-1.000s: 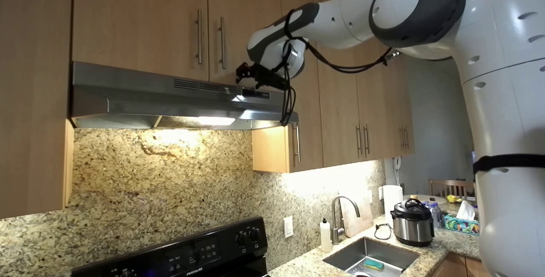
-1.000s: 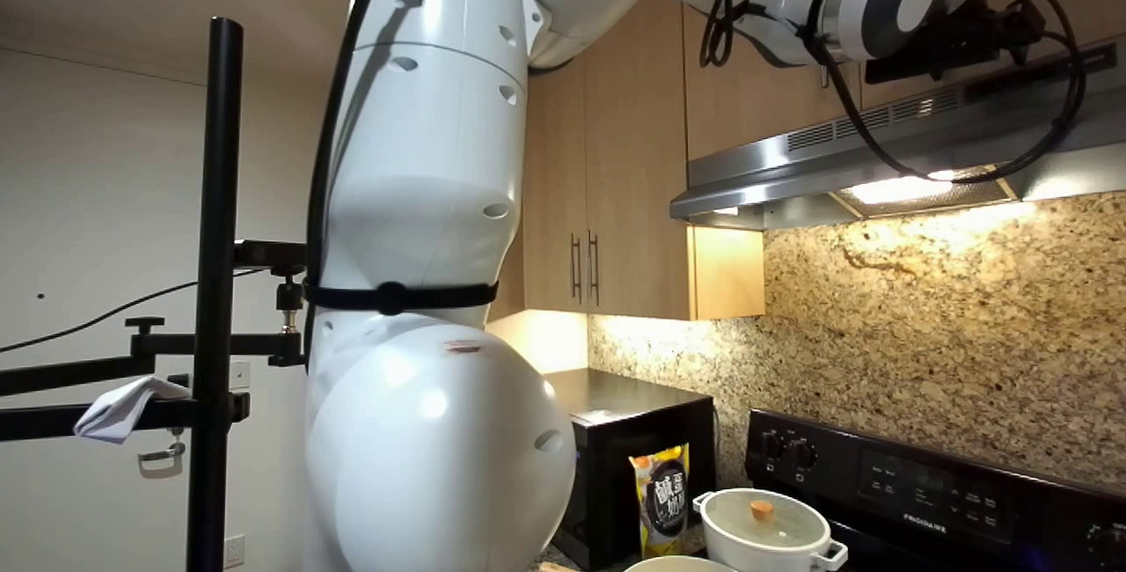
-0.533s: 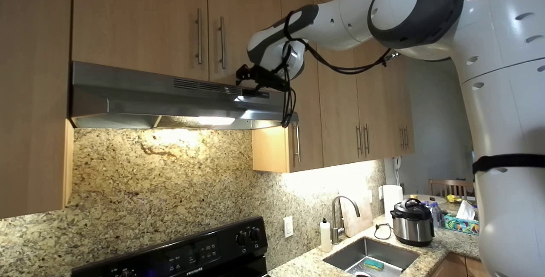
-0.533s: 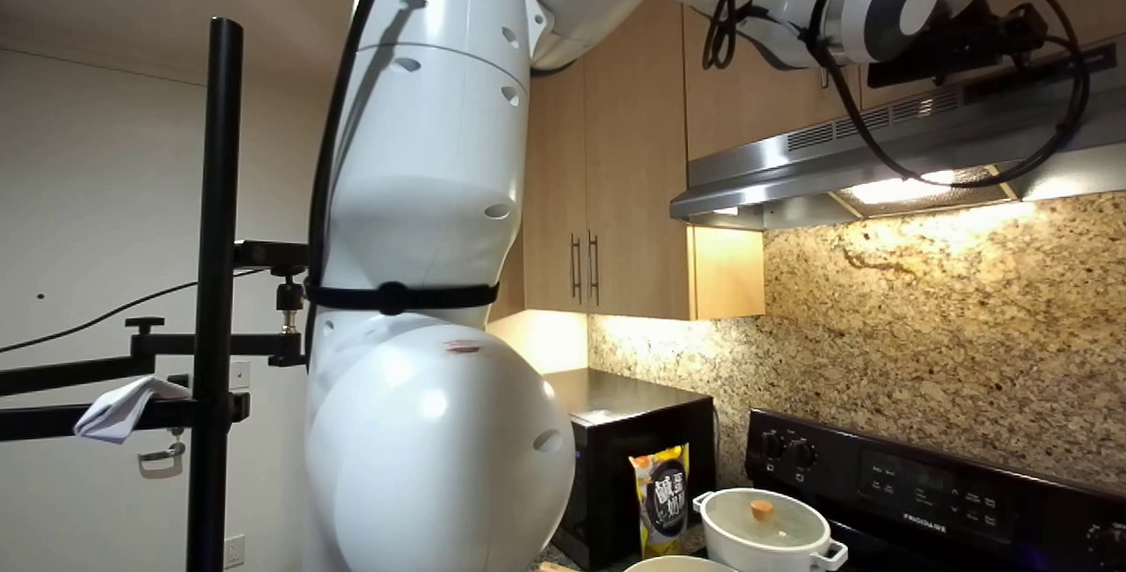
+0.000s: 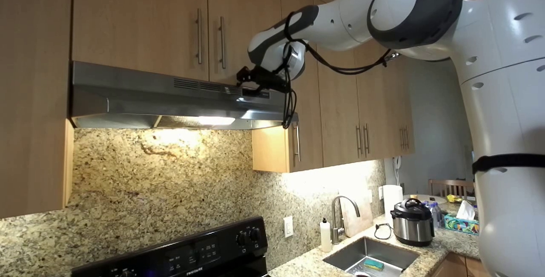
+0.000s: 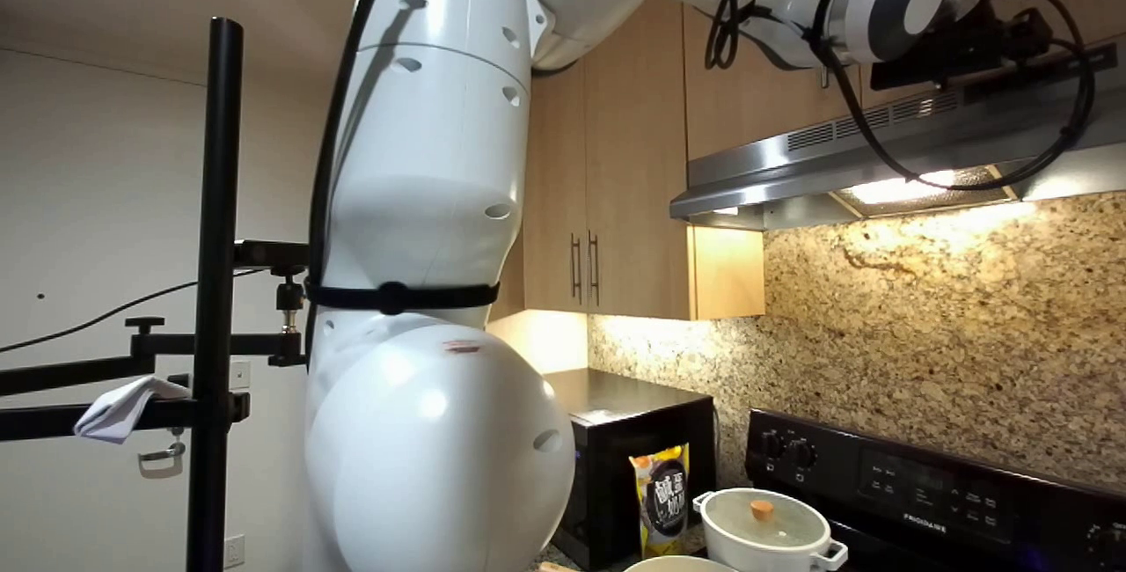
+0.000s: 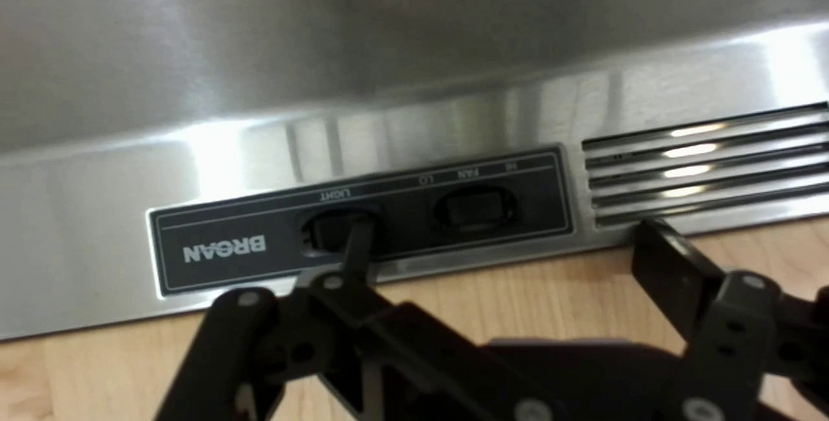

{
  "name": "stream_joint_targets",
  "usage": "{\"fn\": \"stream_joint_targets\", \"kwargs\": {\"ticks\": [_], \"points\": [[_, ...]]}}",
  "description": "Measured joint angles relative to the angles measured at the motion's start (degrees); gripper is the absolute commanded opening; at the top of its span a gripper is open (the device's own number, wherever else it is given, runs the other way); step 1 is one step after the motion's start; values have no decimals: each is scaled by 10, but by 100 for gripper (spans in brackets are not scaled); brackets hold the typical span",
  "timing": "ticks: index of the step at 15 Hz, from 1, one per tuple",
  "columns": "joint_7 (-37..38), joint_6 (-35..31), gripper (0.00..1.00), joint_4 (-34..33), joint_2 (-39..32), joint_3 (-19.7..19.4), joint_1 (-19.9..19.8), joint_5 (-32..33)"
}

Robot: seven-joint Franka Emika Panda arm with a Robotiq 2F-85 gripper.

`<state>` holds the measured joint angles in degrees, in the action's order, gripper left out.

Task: Switch off the stove light

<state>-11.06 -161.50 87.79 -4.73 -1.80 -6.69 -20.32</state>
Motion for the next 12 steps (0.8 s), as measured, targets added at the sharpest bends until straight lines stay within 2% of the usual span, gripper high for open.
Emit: {"fn": "stream_joint_targets", "kwargs": {"ticks": [12], "points": [[0,6,100,0,-2,-9,0,3]]}}
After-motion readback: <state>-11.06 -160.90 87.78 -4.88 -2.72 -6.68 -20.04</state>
